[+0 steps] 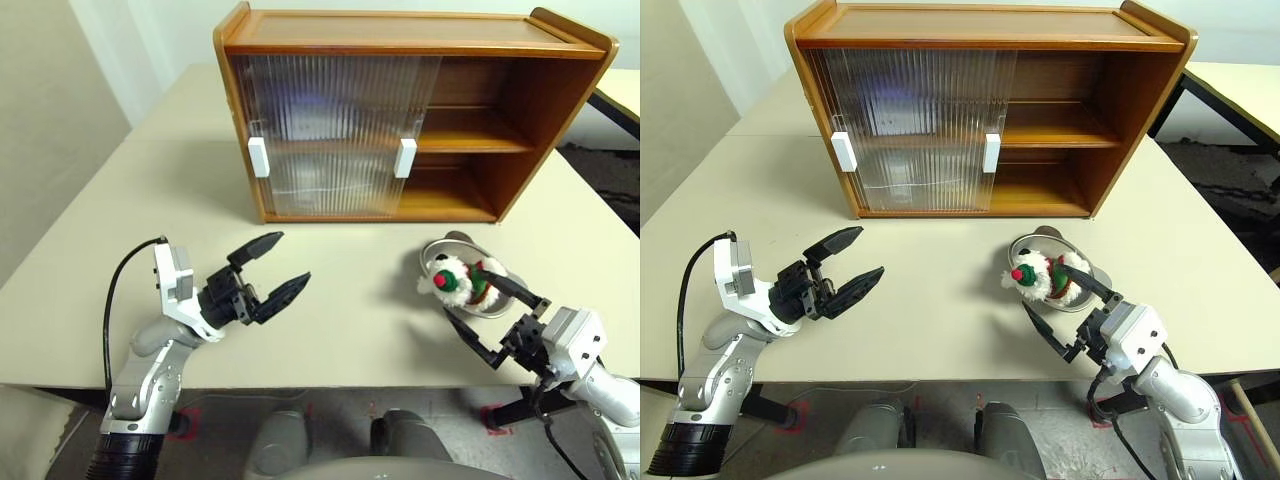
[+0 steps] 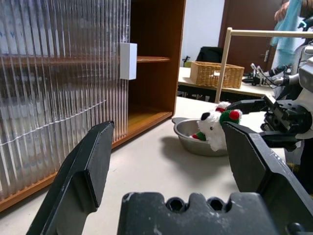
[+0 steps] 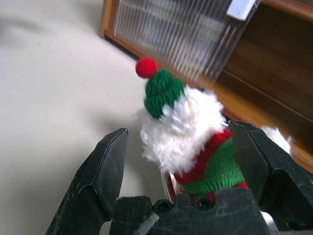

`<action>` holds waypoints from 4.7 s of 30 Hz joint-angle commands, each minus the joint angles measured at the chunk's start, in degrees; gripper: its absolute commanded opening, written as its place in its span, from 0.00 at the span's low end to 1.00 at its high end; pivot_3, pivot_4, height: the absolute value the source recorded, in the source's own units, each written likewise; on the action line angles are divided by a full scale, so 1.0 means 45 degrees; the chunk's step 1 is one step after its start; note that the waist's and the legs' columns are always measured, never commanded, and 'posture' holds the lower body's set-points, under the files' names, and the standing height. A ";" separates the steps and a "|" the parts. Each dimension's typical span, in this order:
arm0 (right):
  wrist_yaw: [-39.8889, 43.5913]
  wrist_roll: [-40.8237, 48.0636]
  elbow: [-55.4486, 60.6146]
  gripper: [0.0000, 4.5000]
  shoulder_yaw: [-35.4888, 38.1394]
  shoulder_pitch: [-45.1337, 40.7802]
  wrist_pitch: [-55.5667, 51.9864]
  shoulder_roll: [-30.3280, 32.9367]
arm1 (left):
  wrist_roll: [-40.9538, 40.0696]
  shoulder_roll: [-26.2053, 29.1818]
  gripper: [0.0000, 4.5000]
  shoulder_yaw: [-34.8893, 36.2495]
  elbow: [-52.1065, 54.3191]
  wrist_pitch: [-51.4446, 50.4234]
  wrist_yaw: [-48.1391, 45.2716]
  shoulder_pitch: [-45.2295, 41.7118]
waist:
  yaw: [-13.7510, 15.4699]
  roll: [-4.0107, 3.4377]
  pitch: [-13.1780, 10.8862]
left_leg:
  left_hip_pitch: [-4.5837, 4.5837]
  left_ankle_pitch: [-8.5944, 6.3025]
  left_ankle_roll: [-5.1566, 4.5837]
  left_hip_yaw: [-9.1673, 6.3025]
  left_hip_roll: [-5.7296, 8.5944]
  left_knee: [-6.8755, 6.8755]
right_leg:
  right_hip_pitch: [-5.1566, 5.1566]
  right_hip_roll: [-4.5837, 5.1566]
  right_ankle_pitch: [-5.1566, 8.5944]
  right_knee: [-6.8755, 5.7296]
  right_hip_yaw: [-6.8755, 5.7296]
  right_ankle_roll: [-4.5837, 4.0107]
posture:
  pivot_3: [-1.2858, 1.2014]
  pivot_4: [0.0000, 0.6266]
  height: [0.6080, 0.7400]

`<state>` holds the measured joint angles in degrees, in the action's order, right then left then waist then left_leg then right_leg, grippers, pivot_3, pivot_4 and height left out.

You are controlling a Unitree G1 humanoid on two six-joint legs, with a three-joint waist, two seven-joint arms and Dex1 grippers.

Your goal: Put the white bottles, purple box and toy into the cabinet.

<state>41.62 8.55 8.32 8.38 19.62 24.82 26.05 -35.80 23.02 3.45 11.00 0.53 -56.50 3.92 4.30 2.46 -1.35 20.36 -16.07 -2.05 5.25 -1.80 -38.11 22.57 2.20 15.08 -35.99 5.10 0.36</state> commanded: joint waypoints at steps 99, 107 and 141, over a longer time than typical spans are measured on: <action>-0.2232 0.1423 -1.0845 0.59 0.1004 -1.5066 -0.2471 0.0287 | 0.0712 -0.0452 1.00 -0.0173 -0.0745 0.0541 -0.0187 -0.0322 | -0.0006 -0.0015 -0.0009 | 0.0155 0.0032 -0.0055 -0.0007 0.0003 0.0019 | 0.0197 -0.0019 -0.0173 0.0000 -0.0019 0.0068 | 0.61 0.00 1.00; -0.1991 0.1375 -1.0943 0.99 0.0861 -1.5131 -0.2326 0.0194 | 0.0682 -0.0424 1.00 -0.0157 -0.0706 0.0490 -0.0161 -0.0395 | -0.0015 -0.0017 -0.0008 | 0.0156 0.0031 -0.0055 -0.0007 0.0002 0.0018 | 0.0199 -0.0020 -0.0174 -0.0001 -0.0019 0.0069 | 0.61 0.00 1.00; -0.0221 0.1995 -0.9638 0.99 0.0771 -1.4498 -0.4329 -0.0333 | 0.0718 -0.0364 1.00 -0.0118 -0.0450 0.0507 0.0170 -0.0202 | 0.0019 -0.0026 -0.0003 | 0.0160 0.0031 -0.0054 -0.0005 0.0004 0.0011 | 0.0212 -0.0022 -0.0180 -0.0019 -0.0026 0.0064 | 0.61 0.00 1.00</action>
<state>39.60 16.34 -37.21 10.25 -46.47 5.62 23.20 -33.49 21.26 3.27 8.16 2.99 -55.98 2.61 4.39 2.34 -1.36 21.10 -15.93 -2.30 5.23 -1.78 -38.06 23.53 2.10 14.27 -36.06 4.98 0.64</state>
